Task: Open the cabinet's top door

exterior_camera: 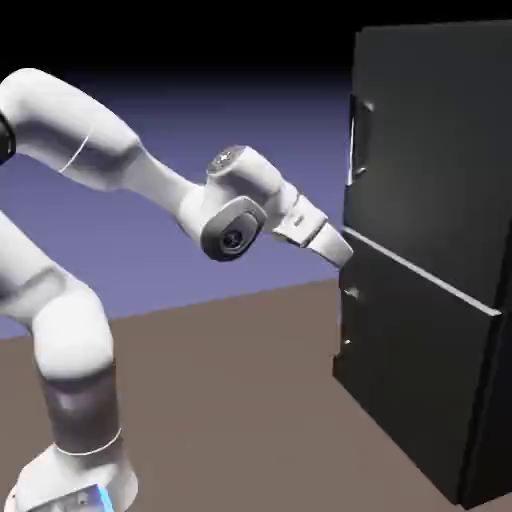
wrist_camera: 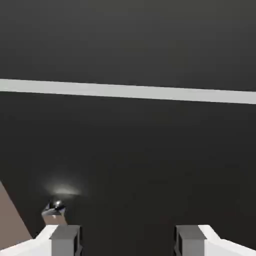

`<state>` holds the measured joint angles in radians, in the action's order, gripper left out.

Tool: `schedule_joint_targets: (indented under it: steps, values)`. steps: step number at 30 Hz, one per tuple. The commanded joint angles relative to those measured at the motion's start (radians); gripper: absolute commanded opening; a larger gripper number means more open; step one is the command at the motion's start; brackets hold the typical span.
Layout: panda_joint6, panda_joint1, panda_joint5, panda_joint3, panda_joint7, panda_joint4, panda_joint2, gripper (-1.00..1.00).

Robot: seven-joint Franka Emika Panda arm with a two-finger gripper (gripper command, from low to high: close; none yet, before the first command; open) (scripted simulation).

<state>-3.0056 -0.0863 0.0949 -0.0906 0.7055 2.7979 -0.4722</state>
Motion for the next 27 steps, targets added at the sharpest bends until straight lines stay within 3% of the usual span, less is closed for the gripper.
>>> schedule_joint_targets:
  steps: [1, 27]
  values:
    - [0.012, -0.028, 0.035, -0.034, -0.013, -0.005, 0.036, 0.00]
    - [0.314, -0.744, 0.950, -0.907, -0.356, -0.121, 0.979, 0.00]
